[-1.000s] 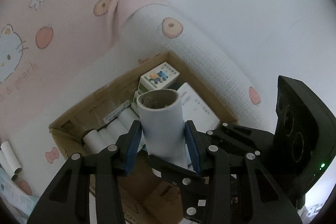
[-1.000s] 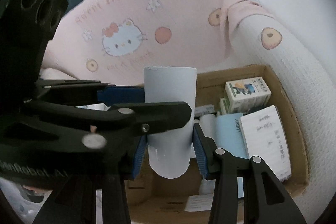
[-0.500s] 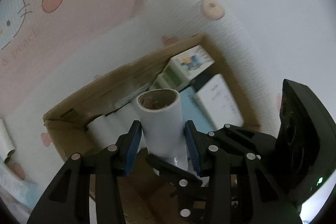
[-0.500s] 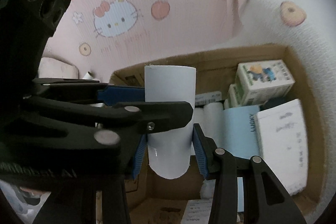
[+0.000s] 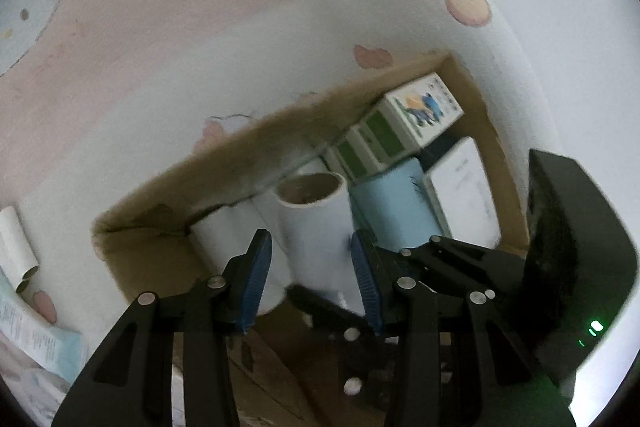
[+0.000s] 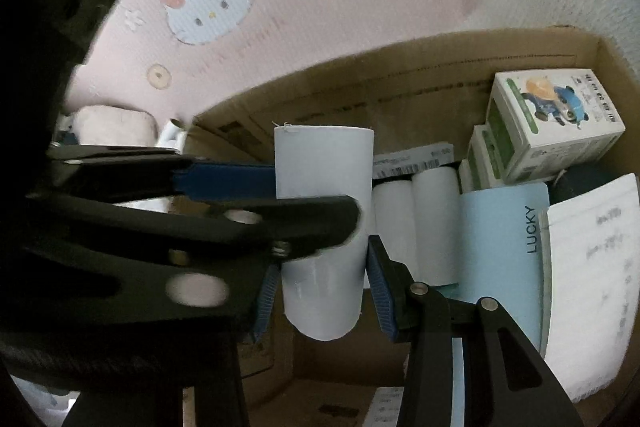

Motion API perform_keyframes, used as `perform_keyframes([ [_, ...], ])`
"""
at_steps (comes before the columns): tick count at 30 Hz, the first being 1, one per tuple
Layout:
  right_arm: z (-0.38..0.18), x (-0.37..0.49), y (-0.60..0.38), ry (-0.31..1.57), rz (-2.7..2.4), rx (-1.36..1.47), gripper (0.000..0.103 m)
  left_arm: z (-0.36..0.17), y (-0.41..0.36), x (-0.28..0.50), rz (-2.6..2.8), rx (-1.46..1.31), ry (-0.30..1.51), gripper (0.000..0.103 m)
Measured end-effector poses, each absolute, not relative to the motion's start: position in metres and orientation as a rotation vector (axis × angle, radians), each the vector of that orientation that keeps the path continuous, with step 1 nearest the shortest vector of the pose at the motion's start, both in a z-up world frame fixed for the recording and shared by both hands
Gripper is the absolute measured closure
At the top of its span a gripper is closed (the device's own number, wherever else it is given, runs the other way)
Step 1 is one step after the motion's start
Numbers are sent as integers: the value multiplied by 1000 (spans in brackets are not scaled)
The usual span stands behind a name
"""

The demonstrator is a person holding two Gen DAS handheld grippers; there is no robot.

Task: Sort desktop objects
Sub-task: 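Lower the tube beside the white rolls with the right gripper while the left gripper opens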

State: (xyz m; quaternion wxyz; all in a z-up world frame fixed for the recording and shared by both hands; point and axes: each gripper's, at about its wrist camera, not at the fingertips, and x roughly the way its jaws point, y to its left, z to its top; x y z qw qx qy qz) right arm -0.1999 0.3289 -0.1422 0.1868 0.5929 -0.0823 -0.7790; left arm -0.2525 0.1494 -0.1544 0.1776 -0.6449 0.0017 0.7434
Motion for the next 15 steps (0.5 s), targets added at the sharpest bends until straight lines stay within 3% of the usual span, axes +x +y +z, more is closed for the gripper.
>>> perform_keyframes([
  [2,-150,-203,332,-242,-2171,1701,63,-153,144,-255,2124,-1810,22,63],
  [4,-156,-206,331,-232,-2147,1728,63,-152,140,-256,2132,-1804,35,83],
  [5,-158,-208,330,-221,-2134,1744,63,-153,137,-257,2133,-1809,43,85],
  [15,-198,-224,309,-43,-2004,1922,63,-153,120,-260,2127,-1791,106,87],
])
